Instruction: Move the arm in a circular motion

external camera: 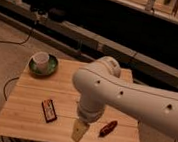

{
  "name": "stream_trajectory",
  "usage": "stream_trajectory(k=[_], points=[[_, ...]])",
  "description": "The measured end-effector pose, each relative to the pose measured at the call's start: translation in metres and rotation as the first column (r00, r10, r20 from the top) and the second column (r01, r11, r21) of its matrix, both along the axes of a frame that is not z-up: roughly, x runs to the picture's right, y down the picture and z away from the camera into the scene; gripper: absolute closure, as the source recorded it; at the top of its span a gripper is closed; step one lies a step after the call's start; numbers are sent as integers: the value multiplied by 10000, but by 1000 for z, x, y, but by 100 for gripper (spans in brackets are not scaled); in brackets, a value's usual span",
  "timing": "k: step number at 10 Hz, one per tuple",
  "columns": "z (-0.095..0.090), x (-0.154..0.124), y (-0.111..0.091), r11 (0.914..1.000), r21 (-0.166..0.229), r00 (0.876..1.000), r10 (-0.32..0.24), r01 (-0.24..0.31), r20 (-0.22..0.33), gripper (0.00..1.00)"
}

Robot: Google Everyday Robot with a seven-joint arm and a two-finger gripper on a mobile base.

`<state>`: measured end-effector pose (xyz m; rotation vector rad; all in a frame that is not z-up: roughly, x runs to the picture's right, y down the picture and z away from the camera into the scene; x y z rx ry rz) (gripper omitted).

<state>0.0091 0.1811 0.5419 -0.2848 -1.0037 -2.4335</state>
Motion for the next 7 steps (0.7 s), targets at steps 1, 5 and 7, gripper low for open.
stream_trajectory(k=[1,5,7], points=[[2,-29,-14,9993,213,9970,-328,313,706,20],[78,-66,-127,9832,1812,9528,-757,222,2940,20],[149,5,-178,9688,2398,9452,-190,-632,3259,20]])
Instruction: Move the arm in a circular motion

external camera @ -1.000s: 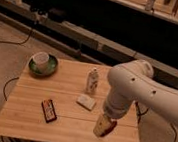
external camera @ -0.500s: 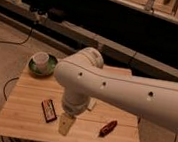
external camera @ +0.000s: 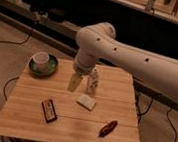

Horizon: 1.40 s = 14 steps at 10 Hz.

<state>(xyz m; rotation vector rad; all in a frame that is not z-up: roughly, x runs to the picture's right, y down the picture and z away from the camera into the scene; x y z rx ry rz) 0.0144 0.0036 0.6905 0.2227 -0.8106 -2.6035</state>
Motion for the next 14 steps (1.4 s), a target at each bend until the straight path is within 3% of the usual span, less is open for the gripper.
stream_trajectory(k=[2,3,4,6,7,9,10,14], points=[[53,113,-16,9914,188,9915,1299,-1297,-95,20],[70,174,-13,9792,213,9789,2025,-2019,-262,20],[79,236,-2,9623,161,9607,2720,-2715,-562,20],[78,312,19,9338,-18,9277,3552,-3578,-1150,20],[68,343,35,9189,-265,9100,3854,-3936,-1527,20],[45,369,61,9038,-743,8925,3989,-4215,-2104,20],[34,370,72,9005,-1020,8906,3919,-4226,-2307,20],[31,369,75,9005,-1102,8908,3869,-4206,-2382,20]])
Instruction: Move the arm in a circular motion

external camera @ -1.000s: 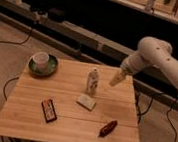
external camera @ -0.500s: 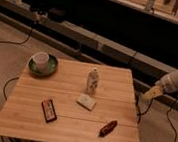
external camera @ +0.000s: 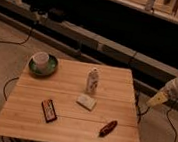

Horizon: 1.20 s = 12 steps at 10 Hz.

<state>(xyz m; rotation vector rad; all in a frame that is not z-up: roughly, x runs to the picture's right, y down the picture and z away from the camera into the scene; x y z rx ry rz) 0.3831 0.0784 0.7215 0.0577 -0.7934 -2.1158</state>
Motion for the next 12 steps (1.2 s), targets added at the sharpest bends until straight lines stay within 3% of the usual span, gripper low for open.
stream_trajectory(k=[3,5,6,8,9,11,12], points=[[0,0,2,9999,-43,9999,-121,121,-26,20],[-3,-6,6,9962,-25,9960,-875,875,-153,20],[-6,-10,9,9892,30,9887,-1465,1466,-333,20],[-17,-23,17,9681,118,9649,-2482,2501,-861,20],[-26,-39,26,9516,159,9475,-3038,3068,-999,20],[-39,-82,35,9258,417,9253,-3721,3756,-728,20],[-47,-117,35,9078,782,9112,-4101,4120,-400,20]])
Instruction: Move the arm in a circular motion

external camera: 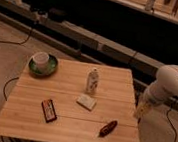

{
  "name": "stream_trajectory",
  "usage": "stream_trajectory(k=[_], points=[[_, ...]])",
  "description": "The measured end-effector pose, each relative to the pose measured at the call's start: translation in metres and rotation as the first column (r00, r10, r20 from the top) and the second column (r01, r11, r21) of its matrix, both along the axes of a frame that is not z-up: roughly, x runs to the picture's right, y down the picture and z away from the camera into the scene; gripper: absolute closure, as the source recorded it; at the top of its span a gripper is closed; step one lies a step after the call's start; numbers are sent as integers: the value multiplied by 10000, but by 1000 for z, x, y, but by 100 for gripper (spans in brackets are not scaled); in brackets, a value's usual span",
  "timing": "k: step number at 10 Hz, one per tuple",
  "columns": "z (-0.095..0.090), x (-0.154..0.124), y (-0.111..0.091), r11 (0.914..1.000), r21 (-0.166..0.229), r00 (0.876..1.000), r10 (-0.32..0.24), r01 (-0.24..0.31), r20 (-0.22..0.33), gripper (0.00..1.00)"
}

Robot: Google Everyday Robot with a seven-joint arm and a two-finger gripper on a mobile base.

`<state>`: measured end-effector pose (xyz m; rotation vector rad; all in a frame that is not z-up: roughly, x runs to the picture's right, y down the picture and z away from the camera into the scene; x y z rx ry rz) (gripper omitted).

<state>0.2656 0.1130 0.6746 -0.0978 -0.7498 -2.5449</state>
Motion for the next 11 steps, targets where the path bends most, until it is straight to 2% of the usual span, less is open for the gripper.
stream_trajectory(k=[2,3,5,6,8,11], points=[[-10,-47,-9,9988,320,9965,-394,371,738,20],[-13,-71,-17,9979,446,9910,-532,481,1229,20],[-4,-101,-28,9941,459,9790,-1048,982,1747,20],[1,-109,-32,9912,477,9742,-1304,1237,1842,20],[12,-131,-43,9768,547,9558,-2139,2070,2019,20],[13,-163,-71,9603,885,9363,-2779,2647,2148,20]])
